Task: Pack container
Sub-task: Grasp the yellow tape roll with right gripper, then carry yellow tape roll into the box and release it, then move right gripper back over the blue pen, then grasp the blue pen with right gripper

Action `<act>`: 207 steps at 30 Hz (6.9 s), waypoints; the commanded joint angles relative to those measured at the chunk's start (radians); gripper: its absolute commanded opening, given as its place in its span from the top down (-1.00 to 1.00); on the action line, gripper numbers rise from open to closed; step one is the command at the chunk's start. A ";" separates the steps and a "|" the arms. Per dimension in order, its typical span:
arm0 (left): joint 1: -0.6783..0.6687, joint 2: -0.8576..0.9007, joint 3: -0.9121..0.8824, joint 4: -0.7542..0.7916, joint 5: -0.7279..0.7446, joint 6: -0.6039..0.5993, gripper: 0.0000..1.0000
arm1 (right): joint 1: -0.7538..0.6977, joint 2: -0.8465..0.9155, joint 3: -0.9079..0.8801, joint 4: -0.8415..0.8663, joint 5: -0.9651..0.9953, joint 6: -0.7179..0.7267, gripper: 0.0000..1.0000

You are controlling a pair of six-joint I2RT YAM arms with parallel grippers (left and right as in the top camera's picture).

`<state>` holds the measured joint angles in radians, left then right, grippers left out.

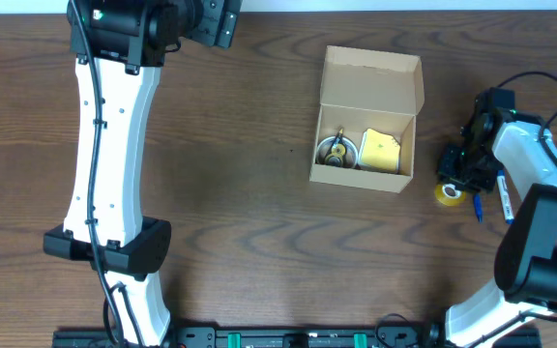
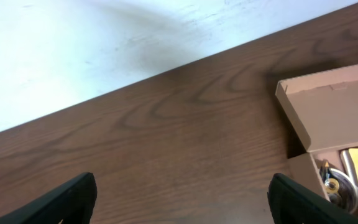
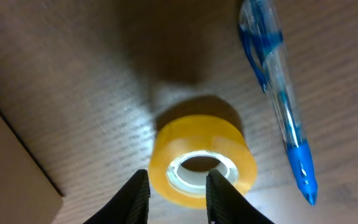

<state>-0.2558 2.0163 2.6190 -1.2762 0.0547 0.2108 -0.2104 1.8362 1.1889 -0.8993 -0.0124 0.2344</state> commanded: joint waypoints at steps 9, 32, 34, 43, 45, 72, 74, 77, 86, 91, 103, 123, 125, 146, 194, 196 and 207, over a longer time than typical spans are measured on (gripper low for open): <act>0.005 -0.014 0.015 -0.007 0.024 0.011 -0.79 | -0.005 -0.001 -0.026 0.019 -0.037 0.024 0.37; 0.005 -0.014 0.015 -0.006 0.069 0.010 -0.78 | -0.005 -0.002 -0.014 0.120 -0.100 0.006 0.89; 0.005 -0.014 0.015 -0.006 0.069 0.010 -0.79 | -0.005 -0.002 0.062 0.080 -0.090 -0.013 0.89; 0.005 -0.014 0.015 -0.006 0.070 0.010 -0.77 | -0.002 -0.002 0.413 -0.122 -0.048 -0.096 0.88; 0.005 -0.014 0.015 -0.005 0.070 0.010 -0.77 | 0.012 -0.002 0.478 -0.178 -0.048 -0.121 0.87; 0.008 -0.014 0.015 -0.021 0.069 0.010 -0.62 | 0.440 -0.002 0.390 -0.370 -0.018 -0.145 0.79; 0.008 -0.014 0.015 -0.018 0.069 0.010 -0.61 | 0.438 -0.002 0.315 -0.319 -0.019 -0.146 0.78; 0.008 -0.014 0.015 -0.018 0.069 0.009 -0.60 | 0.437 -0.002 0.238 -0.270 -0.038 -0.145 0.78; 0.008 -0.014 0.015 -0.022 0.069 -0.002 -0.61 | 0.423 -0.002 0.159 -0.243 -0.007 -0.123 0.77; 0.008 -0.014 0.015 -0.014 0.070 -0.002 -0.63 | 0.421 -0.002 0.160 -0.221 -0.015 -0.124 -0.39; 0.008 -0.014 0.014 -0.014 0.096 -0.002 -0.64 | 0.310 -0.006 0.534 -0.362 0.079 -0.131 -0.51; 0.008 -0.014 0.014 -0.006 0.096 -0.002 -0.69 | -0.019 -0.005 0.076 -0.153 0.023 -0.185 -0.52; 0.008 -0.014 0.014 -0.006 0.096 -0.002 -0.70 | -0.024 -0.005 0.045 -0.132 0.023 -0.218 -0.56; 0.043 -0.014 0.014 -0.007 0.096 0.002 -0.70 | -0.123 -0.005 0.034 -0.023 -0.053 -0.505 -0.63; 0.061 -0.014 0.014 -0.013 0.100 -0.001 -0.70 | -0.200 0.130 0.000 0.090 -0.197 -0.422 0.80; 0.061 -0.014 0.014 -0.013 0.100 -0.001 -0.70 | -0.200 0.130 0.000 0.094 -0.202 -0.422 0.81; 0.061 -0.014 0.014 -0.013 0.100 -0.001 -0.72 | -0.200 0.129 0.148 -0.023 -0.225 -0.396 0.85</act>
<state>-0.1989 2.0163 2.6190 -1.2846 0.1509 0.2104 -0.4095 1.9583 1.2598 -0.9001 -0.2161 -0.1757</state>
